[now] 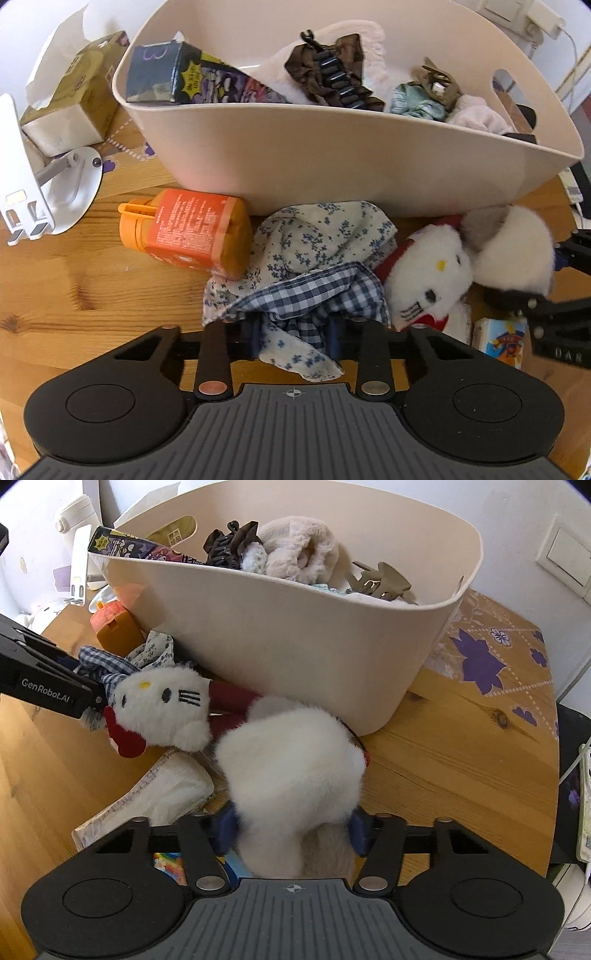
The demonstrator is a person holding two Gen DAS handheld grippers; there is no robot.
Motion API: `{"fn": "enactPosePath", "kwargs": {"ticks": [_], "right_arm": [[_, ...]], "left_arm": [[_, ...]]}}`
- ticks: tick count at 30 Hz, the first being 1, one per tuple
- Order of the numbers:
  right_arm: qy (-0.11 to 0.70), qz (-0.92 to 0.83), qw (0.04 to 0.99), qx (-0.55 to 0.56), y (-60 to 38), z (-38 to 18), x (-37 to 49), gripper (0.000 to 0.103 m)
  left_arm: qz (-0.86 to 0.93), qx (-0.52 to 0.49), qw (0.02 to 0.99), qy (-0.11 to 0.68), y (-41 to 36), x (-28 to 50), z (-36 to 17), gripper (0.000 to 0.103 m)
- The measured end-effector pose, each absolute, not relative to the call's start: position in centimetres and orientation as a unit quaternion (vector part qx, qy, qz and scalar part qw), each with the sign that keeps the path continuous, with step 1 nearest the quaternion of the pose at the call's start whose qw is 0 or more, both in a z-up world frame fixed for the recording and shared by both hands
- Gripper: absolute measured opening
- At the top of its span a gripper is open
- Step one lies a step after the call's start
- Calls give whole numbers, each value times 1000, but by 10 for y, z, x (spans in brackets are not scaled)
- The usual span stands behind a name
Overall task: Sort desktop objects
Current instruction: 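Grasp the checked cloth with the left tool while the right tool grasps the white fluffy plush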
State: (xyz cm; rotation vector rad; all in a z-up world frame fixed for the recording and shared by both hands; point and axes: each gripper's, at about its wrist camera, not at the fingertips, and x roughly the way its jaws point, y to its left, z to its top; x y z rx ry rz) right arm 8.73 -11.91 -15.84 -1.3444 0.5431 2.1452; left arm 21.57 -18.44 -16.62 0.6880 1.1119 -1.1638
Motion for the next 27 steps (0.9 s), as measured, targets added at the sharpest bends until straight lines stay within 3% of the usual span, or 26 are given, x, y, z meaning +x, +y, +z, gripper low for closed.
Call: {"fn": "enactPosePath", "kwargs": {"ticks": [3,7,27], "right_arm": [[209,796,274,-498,-119,-157,89,30],[223,796,275,-491,-124,-154,94,23],[200,812,310,-453,-173,-115,121,22]], "left_arm": [[-513,305,641,483,-180,214,-165,25],[-515,304,639,484,-170,213,-163,24],[-508,278,665,472,-95,211,-138,24]]}}
